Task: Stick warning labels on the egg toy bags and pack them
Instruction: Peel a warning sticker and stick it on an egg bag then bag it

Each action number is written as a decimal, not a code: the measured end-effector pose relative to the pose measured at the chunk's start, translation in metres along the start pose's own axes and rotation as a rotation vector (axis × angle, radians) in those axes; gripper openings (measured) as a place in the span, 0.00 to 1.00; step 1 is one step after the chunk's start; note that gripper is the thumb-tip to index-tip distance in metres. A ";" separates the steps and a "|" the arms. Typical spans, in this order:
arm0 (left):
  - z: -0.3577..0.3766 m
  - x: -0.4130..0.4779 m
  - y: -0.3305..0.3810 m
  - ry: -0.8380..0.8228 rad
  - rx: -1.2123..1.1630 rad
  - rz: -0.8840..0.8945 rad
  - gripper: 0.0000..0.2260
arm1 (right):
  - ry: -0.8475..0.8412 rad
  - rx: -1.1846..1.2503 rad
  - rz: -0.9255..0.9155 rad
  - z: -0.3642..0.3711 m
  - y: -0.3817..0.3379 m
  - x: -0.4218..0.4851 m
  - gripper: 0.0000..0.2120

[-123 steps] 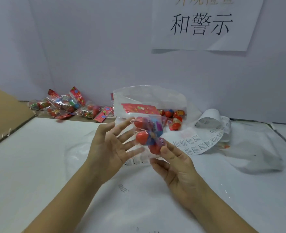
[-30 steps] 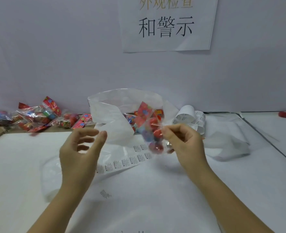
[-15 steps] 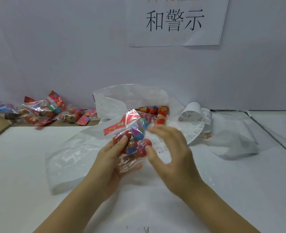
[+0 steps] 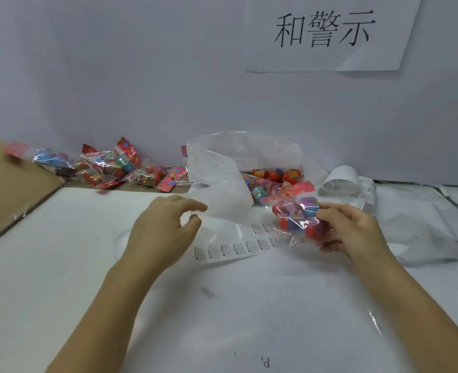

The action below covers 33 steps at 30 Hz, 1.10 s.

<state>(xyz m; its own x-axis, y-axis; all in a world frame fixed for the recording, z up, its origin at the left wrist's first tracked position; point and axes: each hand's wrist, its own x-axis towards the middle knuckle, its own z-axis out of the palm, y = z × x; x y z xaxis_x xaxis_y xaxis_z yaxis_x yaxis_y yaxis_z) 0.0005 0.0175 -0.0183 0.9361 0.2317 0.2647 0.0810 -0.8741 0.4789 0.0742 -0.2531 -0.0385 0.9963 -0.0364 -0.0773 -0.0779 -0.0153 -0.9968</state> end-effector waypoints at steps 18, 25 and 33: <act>-0.004 0.005 -0.008 -0.539 -0.682 -0.372 0.11 | 0.316 -0.737 -0.711 0.013 0.011 -0.024 0.13; 0.028 -0.008 0.024 -0.229 -0.919 -0.364 0.11 | -0.313 -0.338 -0.265 0.056 0.014 -0.069 0.27; 0.027 -0.011 0.028 -0.631 -1.206 -0.466 0.18 | -0.287 -0.173 -0.342 0.051 0.021 -0.056 0.23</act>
<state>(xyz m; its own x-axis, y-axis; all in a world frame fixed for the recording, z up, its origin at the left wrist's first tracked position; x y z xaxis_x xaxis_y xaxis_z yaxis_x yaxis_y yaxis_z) 0.0020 -0.0207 -0.0305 0.9240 -0.1124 -0.3654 0.3809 0.1888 0.9051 0.0189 -0.2008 -0.0557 0.9333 0.2768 0.2287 0.2760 -0.1453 -0.9501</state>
